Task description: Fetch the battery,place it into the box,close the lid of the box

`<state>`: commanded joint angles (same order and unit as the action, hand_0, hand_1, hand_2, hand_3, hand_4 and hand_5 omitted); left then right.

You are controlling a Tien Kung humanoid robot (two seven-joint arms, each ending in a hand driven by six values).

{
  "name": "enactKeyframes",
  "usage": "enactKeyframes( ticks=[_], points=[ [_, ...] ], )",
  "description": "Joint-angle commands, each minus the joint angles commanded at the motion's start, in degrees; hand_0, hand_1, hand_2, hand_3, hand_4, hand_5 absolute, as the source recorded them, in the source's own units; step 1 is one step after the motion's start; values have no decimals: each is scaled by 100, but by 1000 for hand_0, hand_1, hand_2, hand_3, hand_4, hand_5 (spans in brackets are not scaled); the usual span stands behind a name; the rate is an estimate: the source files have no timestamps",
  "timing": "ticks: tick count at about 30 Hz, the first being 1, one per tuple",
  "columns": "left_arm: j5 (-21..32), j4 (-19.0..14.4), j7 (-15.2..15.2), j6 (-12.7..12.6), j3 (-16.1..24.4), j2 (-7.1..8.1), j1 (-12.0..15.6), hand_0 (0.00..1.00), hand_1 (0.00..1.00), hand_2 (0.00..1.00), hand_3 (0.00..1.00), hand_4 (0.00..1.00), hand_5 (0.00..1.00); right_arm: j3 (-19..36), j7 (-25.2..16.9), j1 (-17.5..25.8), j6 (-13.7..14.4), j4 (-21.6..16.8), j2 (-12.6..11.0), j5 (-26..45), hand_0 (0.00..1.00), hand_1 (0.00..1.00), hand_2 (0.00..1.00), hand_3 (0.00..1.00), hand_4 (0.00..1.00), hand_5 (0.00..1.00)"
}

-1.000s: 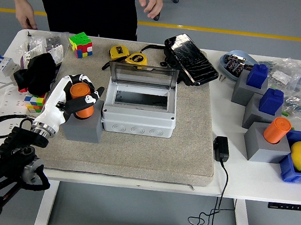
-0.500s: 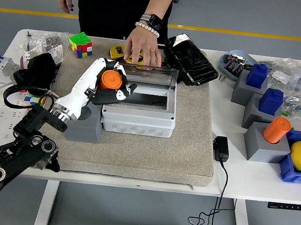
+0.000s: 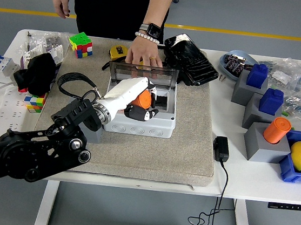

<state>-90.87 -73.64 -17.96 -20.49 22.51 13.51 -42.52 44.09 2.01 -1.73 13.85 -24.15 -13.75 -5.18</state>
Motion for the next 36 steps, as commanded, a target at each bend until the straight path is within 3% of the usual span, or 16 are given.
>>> enactKeyframes(
  ticks=[8, 9, 14, 15, 19, 20, 25, 26, 31, 32, 36],
  points=[
    [-232, 308, -315, 56, -264, -310, -340, 158, 92, 111, 185, 2, 2, 16, -5, -23, 7, -3, -5, 1, 568, 636, 633, 539, 856, 400],
    [-236, 372, -344, 67, -284, -361, -388, 161, 96, 117, 177, 56, 2, 14, -5, -25, 8, -3, -8, 2, 569, 636, 633, 539, 856, 400],
    [-201, 618, -418, 117, -320, -526, -534, 161, 96, 117, 177, 56, 2, -10, -5, -33, 8, -4, -15, 11, 569, 636, 633, 539, 856, 400],
    [-199, 668, -437, 142, -314, -558, -558, 169, 106, 127, 180, 180, 2, -12, -6, -35, 7, -5, -15, 10, 568, 636, 632, 539, 856, 400],
    [-174, 840, -450, 205, -325, -641, -655, 169, 106, 127, 180, 180, 2, -26, -9, -43, 8, -9, -20, 10, 568, 636, 632, 539, 856, 400],
    [-160, 878, -451, 221, -336, -655, -675, 187, 122, 162, 207, 366, 2, -29, -10, -46, 10, -10, -23, 10, 568, 636, 631, 539, 856, 401],
    [-97, 960, -474, 322, -385, -677, -705, 187, 122, 162, 207, 366, 2, -16, -9, -48, 9, -12, -24, 9, 568, 636, 631, 539, 856, 401],
    [-75, 960, -472, 349, -384, -677, -706, 230, 232, 344, 433, 739, 104, -15, -8, -47, 8, -13, -24, 9, 568, 636, 631, 539, 856, 400],
    [-16, 924, -380, 425, -358, -670, -716, 230, 232, 344, 433, 739, 104, -4, -9, -47, 10, -16, -25, 3, 568, 636, 631, 539, 856, 400],
    [-32, 911, -354, 413, -343, -668, -714, 584, 744, 732, 717, 936, 215, -11, -6, -49, 9, -15, -27, 1, 568, 637, 630, 539, 856, 400],
    [-62, 897, -312, 426, -317, -675, -706, 584, 744, 732, 717, 936, 215, -5, -10, -51, 17, -20, -34, -9, 568, 637, 630, 539, 856, 400]
  ],
)
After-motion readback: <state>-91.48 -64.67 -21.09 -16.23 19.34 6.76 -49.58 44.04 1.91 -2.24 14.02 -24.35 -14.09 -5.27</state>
